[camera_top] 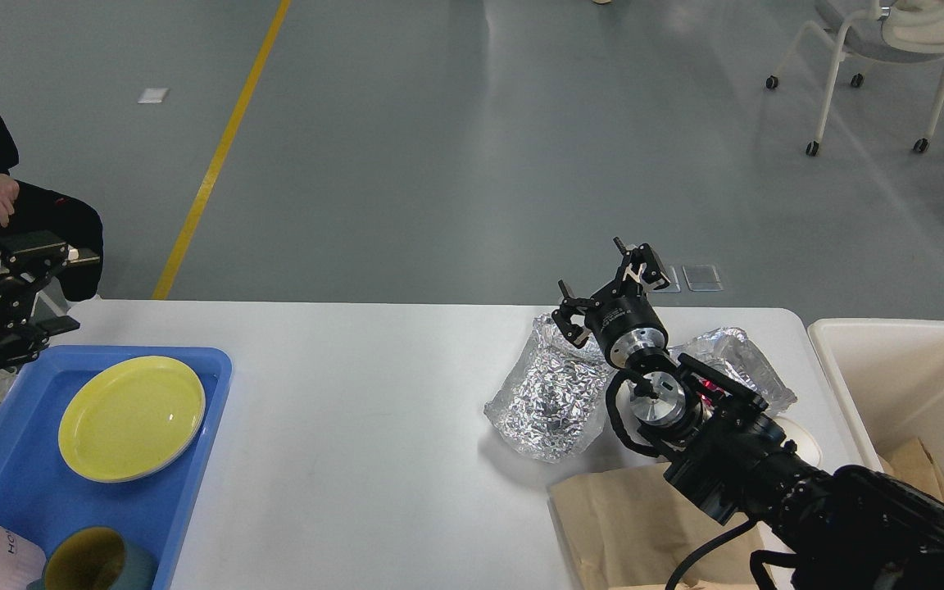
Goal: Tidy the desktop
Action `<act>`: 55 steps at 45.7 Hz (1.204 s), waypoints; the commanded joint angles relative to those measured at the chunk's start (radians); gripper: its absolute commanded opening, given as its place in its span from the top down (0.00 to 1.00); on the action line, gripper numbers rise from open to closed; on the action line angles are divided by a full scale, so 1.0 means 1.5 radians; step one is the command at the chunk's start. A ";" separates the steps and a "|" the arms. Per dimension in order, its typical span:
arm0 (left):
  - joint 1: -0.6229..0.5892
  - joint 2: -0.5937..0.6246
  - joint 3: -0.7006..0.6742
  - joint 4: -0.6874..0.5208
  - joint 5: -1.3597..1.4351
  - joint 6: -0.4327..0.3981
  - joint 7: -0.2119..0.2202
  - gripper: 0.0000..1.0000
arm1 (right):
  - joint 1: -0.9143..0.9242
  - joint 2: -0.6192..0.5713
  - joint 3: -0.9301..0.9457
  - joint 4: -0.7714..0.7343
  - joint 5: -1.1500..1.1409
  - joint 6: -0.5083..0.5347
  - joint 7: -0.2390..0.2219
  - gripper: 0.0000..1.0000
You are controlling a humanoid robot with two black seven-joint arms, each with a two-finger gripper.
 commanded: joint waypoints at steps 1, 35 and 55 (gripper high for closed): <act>0.060 -0.018 -0.143 -0.001 0.001 -0.023 -0.007 0.04 | 0.000 0.000 0.000 0.000 0.000 0.000 0.000 0.00; 0.286 -0.210 -0.497 0.080 0.001 -0.058 -0.142 0.03 | 0.000 0.000 0.000 0.000 0.000 0.000 0.000 0.00; 0.358 -0.353 -0.755 0.220 -0.111 -0.059 -0.136 0.03 | 0.000 0.000 0.000 0.000 0.000 0.000 0.000 0.00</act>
